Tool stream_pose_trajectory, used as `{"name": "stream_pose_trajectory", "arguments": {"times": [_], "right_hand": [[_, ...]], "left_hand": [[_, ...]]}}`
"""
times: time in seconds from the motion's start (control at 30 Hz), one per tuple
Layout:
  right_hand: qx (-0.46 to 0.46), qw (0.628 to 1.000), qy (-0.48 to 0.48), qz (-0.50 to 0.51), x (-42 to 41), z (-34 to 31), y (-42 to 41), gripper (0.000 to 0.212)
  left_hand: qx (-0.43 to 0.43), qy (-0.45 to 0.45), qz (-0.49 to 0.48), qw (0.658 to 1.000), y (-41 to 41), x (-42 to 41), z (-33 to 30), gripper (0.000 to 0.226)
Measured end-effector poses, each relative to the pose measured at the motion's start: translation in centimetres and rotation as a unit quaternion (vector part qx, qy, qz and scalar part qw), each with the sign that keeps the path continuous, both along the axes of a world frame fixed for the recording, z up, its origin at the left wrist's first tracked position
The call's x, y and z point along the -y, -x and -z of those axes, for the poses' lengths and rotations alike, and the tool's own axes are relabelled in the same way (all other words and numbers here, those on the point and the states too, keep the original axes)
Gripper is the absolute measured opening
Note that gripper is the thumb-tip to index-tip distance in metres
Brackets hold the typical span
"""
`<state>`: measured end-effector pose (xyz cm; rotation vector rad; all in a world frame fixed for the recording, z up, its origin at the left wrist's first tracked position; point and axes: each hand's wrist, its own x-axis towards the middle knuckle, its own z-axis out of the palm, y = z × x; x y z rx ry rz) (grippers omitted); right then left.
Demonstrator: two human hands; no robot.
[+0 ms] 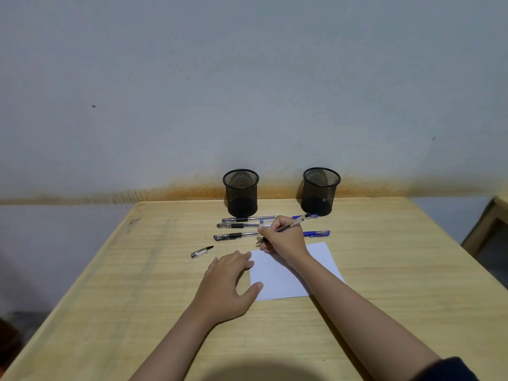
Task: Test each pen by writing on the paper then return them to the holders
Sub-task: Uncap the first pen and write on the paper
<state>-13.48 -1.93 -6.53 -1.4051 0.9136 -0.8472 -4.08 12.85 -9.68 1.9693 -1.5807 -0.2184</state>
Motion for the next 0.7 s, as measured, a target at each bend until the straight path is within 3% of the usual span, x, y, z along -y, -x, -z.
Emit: {"name": "stream_pose_trajectory", "arguments": {"times": [0.3, 0.47, 0.7], "right_hand": [[-0.06, 0.99, 0.129, 0.021, -1.4, 0.4, 0.3, 0.025], [-0.045, 0.993, 0.101, -0.05, -1.2, 0.7, 0.2, 0.018], [-0.038, 0.995, 0.073, -0.06, -1.1, 0.5, 0.2, 0.016]], "left_hand": [[0.038, 0.009, -0.042, 0.998, 0.0, 0.2, 0.3, 0.058], [0.047, -0.023, -0.057, 0.997, 0.2, 0.0, 0.0, 0.066], [0.049, -0.069, -0.07, 0.994, 0.3, 0.1, 0.0, 0.075]]}}
